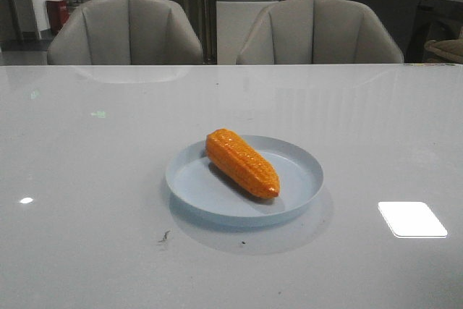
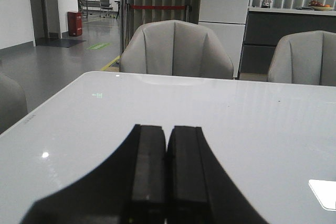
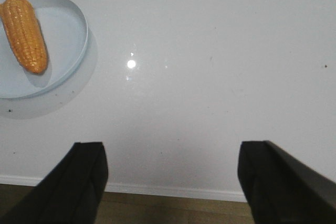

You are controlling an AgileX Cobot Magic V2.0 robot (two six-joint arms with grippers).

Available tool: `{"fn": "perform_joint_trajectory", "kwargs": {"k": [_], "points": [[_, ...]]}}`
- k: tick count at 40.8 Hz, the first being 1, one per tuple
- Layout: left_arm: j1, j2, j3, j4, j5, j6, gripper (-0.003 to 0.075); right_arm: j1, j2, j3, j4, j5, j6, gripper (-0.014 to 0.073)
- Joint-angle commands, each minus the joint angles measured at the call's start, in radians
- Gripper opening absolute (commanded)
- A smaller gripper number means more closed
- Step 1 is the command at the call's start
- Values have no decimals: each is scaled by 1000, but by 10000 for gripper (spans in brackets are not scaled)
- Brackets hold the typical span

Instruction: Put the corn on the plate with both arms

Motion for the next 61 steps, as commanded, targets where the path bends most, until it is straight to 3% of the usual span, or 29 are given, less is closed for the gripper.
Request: {"fn": "perform_joint_trajectory", "kwargs": {"k": [1,7,11,17,23,38,44,47,56,61], "points": [[-6,-18,37,-9,-82,-3,89,0,-48,-16,-7,-79,-1,612],[-6,-18,37,-9,-82,-3,89,0,-142,15,-6,-119,-1,559],[-6,-18,37,-9,-82,-3,89,0,-188,42,-2,-170,-1,386],[-6,-18,37,-9,-82,-3,89,0,-249,81,15,-276,-1,51],[-6,-18,37,-9,-82,-3,89,0,-327,128,29,-388,-1,66],[-6,-18,37,-9,-82,-3,89,-1,-520,398,32,-959,-1,66],[-6,-18,37,-9,-82,-3,89,-1,-522,515,32,-1080,-1,66],[-6,-18,37,-9,-82,-3,89,-1,-522,563,32,-1101,-1,66],[-6,-18,37,-9,-82,-3,89,-1,-522,563,32,-839,-1,66],[-6,-18,37,-9,-82,-3,89,-1,-522,563,32,-791,-1,66]]}}
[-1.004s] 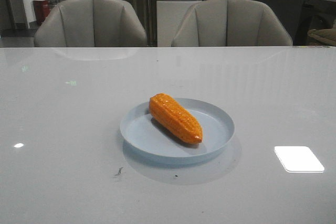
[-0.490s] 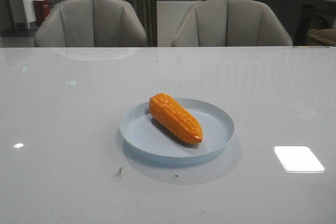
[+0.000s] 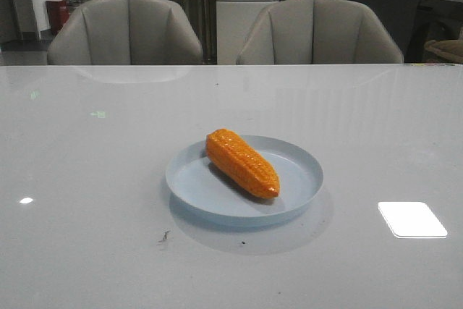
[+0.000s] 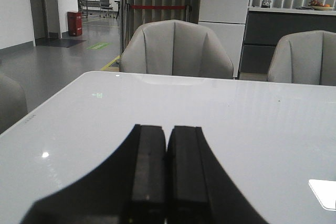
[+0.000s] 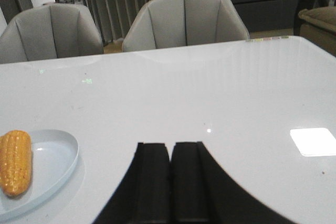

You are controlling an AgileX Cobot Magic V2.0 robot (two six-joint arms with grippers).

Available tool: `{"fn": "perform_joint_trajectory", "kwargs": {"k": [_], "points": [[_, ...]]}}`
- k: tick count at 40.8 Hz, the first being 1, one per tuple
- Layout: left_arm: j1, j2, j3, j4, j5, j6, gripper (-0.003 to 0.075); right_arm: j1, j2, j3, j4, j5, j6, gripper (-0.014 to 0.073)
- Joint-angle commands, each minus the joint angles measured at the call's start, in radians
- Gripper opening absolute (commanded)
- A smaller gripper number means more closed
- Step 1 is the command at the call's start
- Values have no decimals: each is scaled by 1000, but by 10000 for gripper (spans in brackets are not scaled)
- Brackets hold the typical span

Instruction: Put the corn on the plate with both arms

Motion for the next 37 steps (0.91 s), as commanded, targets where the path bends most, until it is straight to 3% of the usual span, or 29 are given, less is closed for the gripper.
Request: {"fn": "perform_joint_trajectory", "kwargs": {"k": [1,37], "points": [[-6,-18,37,-8,-82,-4,89,-1,-22,-23,-1,-65,-1,66],[-6,-18,37,-8,-82,-4,89,-1,-22,-23,-1,-48,-1,66]]}}
